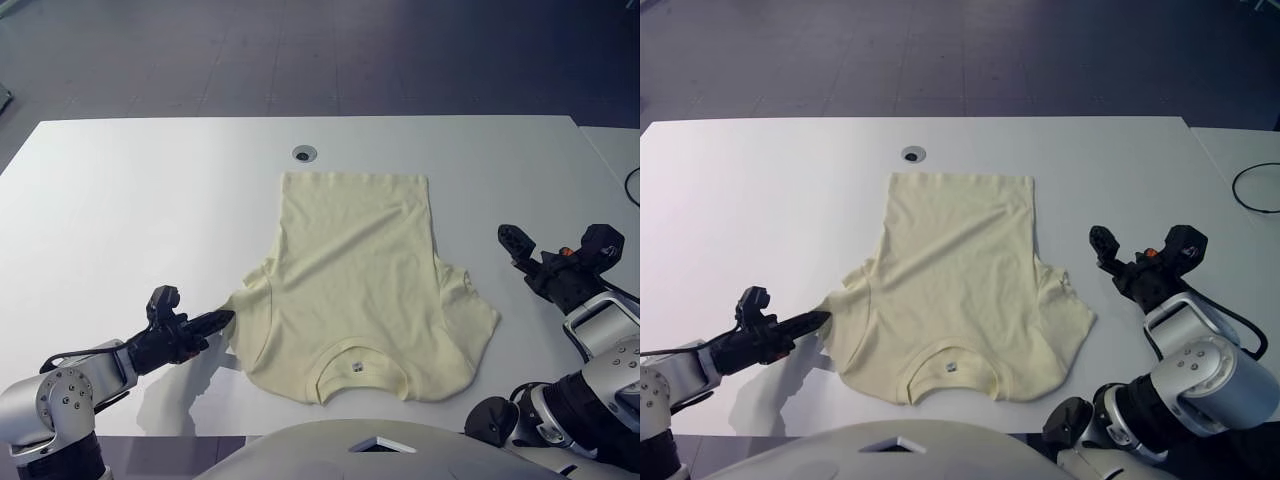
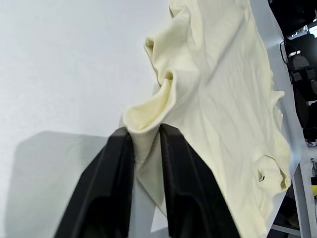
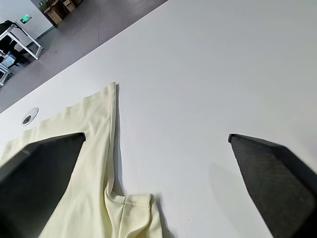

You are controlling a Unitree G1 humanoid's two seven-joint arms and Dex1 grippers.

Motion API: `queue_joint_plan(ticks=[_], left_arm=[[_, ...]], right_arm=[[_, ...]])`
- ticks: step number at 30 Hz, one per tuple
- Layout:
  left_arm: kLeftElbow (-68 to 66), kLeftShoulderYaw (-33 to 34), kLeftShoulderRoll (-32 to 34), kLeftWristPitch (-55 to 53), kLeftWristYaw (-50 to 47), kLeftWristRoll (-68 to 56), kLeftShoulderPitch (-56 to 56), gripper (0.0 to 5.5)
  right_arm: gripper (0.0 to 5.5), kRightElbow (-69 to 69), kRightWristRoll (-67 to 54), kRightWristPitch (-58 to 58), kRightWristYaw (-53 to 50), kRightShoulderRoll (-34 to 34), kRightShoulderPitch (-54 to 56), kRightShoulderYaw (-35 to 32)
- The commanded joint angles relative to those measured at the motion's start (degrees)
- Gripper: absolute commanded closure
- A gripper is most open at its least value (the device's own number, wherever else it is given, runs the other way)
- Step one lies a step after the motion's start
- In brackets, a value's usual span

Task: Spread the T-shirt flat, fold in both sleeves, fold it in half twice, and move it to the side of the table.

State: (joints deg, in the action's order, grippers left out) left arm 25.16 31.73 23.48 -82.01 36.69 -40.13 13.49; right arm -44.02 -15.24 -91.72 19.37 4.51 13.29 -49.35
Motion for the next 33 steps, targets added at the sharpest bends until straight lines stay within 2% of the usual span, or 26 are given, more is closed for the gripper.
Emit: queue_joint_plan(ticks=[1,5,13,18,28,33], left_arm=[[-1.7,0.6,-0.4,-2.0,-2.5,-0.6,0.0,5.35],[-5.2,2.3,0.1,-0.9,-4.7,-0.1,-2.2,5.48],[-19.4,5.8,6.8,5.4,-7.4,2.8,-7.6,5.48],[-17.9,6.0,9.2,5.8,-7.8,1.4,-7.9,5.48],[-15.3,-3.9,17.5,0.4,-6.2,-0.8,-21.9,5.48],[-12.5,-10.8,25.1,-3.0,-1.8,-2.2,-23.7,5.48]], right_arm=[[0.10,0.3,-0.5,0.2,-0.7,-0.2,1.1,0.4],[0.10,0.3,-0.4,0.1,-1.4,-1.2,2.8,0.8],[0.10,0.9,-0.3,0.3,-3.1,-2.9,6.7,1.8],[0.10,1.2,-0.7,0.2,-3.6,-3.7,8.2,2.6],[0.10,-12.6,-0.1,-0.5,-5.7,-14.2,3.5,1.4],[0.10,-16.0,-1.1,2.0,-7.1,-18.6,-0.5,0.1]])
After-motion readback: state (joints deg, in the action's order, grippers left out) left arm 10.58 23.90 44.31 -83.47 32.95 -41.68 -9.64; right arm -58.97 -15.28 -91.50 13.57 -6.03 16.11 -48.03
